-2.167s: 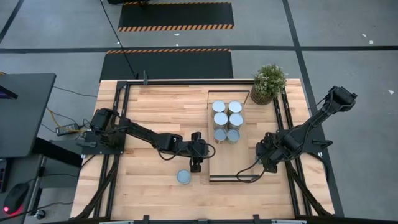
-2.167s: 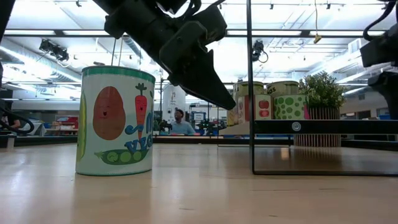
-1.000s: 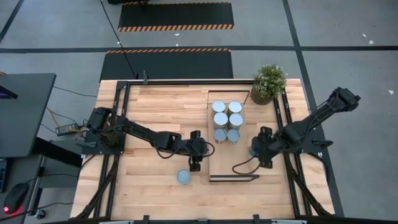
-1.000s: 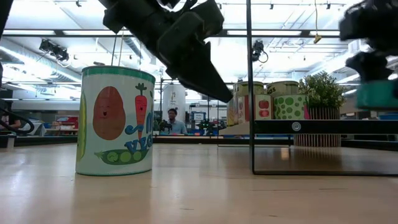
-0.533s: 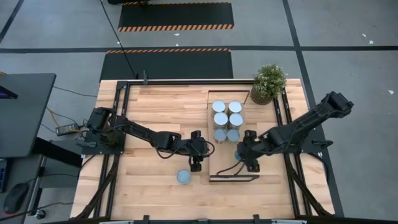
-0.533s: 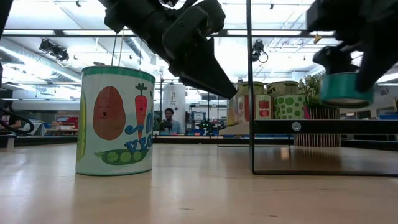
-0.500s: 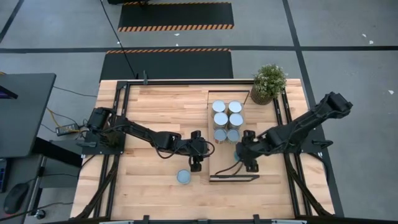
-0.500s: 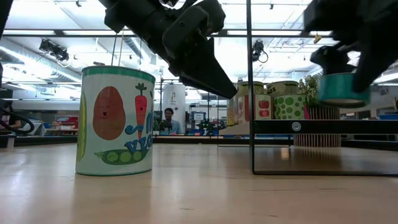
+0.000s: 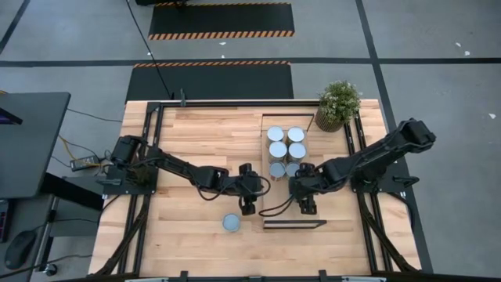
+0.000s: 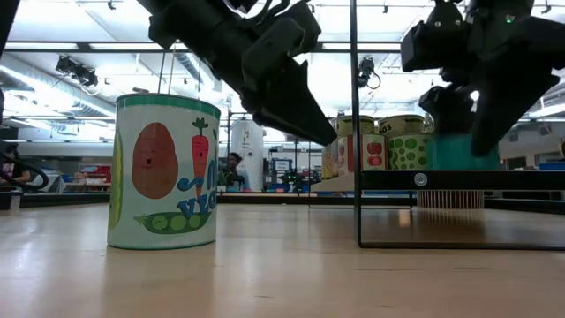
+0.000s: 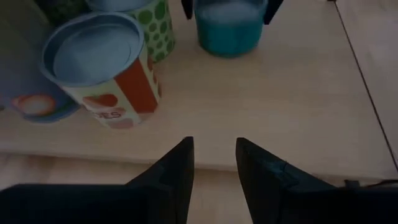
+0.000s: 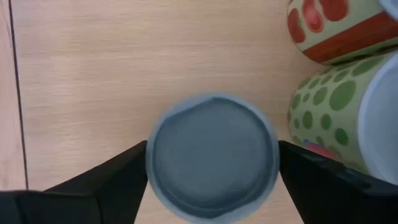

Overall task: Pick and place cans onto a shelf
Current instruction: Put the canned tuna on the shelf, then put the canned mixed vegetables on the shelf

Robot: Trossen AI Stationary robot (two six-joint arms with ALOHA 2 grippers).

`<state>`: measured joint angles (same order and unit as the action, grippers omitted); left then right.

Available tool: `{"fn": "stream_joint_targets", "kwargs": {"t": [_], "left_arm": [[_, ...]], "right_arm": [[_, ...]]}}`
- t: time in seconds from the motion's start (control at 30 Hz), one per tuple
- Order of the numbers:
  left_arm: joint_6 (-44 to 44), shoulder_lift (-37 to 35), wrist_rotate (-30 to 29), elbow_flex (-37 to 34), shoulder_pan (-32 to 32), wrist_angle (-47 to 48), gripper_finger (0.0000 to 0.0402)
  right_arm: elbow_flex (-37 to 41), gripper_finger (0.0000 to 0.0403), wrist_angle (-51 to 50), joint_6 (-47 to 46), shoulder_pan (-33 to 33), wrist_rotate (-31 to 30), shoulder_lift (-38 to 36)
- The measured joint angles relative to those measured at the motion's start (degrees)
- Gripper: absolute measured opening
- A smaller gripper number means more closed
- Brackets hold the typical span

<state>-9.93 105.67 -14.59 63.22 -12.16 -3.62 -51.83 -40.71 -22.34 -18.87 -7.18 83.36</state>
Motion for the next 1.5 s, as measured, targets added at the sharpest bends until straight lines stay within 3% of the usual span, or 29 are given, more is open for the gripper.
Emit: {"fn": "stream_joint_targets", "kwargs": {"t": [0.37, 0.67, 0.9, 1.27, 1.5], "left_arm": [[0.17, 0.00, 0.01, 0.00, -0.33, -0.05, 0.0126], [0.58, -0.03, 0.29, 0.00, -0.83, 1.14, 0.0126], [0.22, -1.23, 6.09, 0.14, -0.96, 3.90, 0.0126], [-0.20, -10.22, 13.82, 0.04, -2.62, 18.37, 0.0126], [-1.82, -18.15, 14.34, 0.04, -7.18, 25.67, 0.0126]], "right_arm": [[0.02, 0.0365, -2.70, -3.56, -1.59, -4.05, -4.51], [1.49, 0.0366, -5.81, -7.53, -7.60, -12.17, -5.75], [6.21, 0.0366, -1.97, -10.72, -7.78, -15.45, -5.65], [4.10, 0.0366, -4.00, -10.63, -8.43, -13.54, -7.12], [4.02, 0.0366, -9.15, -11.98, -9.83, -18.87, -12.98]]}}
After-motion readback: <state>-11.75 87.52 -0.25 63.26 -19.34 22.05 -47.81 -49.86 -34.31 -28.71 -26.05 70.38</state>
